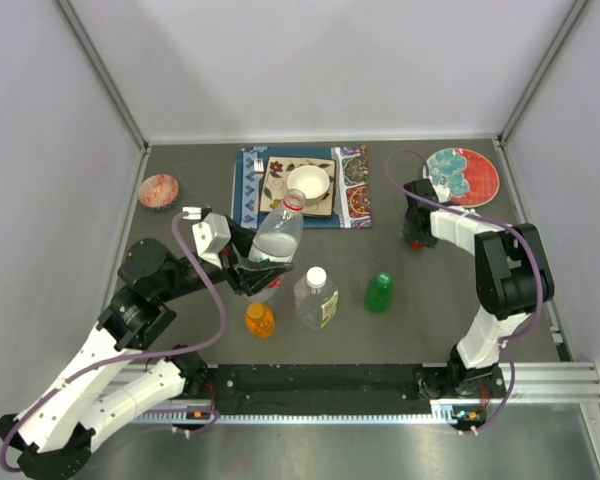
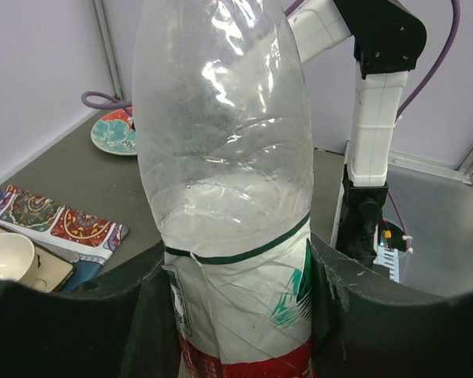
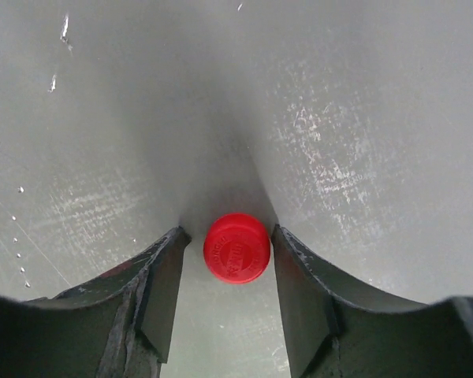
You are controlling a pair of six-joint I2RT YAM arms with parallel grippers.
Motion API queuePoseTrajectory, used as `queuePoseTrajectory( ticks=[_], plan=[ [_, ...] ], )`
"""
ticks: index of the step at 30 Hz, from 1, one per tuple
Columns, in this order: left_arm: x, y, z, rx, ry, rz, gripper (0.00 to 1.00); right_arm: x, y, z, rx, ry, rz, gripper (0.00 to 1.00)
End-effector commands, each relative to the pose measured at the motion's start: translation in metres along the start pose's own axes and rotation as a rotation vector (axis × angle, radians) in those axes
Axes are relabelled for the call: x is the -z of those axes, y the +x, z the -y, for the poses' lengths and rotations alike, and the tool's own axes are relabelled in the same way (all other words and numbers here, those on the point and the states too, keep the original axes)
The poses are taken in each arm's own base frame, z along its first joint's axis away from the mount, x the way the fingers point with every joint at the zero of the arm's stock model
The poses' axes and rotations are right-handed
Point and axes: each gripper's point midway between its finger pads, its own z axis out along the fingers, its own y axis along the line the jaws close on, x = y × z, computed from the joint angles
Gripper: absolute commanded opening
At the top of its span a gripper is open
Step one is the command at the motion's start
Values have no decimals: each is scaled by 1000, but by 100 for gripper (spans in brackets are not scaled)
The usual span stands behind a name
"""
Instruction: Unscrew the bottle caps
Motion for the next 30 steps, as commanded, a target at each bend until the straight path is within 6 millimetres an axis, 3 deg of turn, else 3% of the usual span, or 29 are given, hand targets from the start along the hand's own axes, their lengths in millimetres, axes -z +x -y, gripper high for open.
queuePoseTrajectory(
  ticks=[1,6,9,11,13,15,16,18,20,21,23,24,25,26,28,30],
  plan=[
    [-5,-5,-2,-13,6,33,55,-2,8,1,-1,-16,-31,51],
    [-6,-4,-2,-11,9,33,55,3,7,0,-15,-31,-27,59],
    [-6,-3,-3,-10,8,32,55,26,-16,-8,-58,-82,43,69],
    [-7,-2,-4,-8,4,29,55,59,-41,-12,-102,-136,111,77],
    [-8,0,-5,-5,5,23,55,95,-75,-21,-136,-203,188,80],
    [-10,0,-6,-1,6,22,55,147,-109,-28,-170,-294,279,83],
    [-11,1,-5,1,9,20,55,165,-118,-31,-175,-327,310,84],
    [-14,1,-8,5,6,19,55,219,-139,-41,-180,-450,394,85],
    [-16,1,-9,6,6,18,56,262,-135,-65,-113,-592,426,86],
    [-18,2,-10,8,5,14,56,300,-142,-72,-86,-687,497,86],
    [-21,2,-11,12,10,8,56,349,-121,-99,42,-857,544,87],
    [-25,4,-13,20,12,-1,56,386,-115,-103,75,-973,601,88],
    [-26,1,-13,21,15,-1,56,403,-107,-107,103,-1035,615,99],
    [-27,1,-13,21,20,-1,56,424,-96,-113,129,-1115,619,99],
    [-31,0,-14,28,22,-6,57,458,-92,-107,128,-1226,660,99],
    [-34,2,-16,35,23,-12,57,481,-80,-107,142,-1343,634,99]
  ],
)
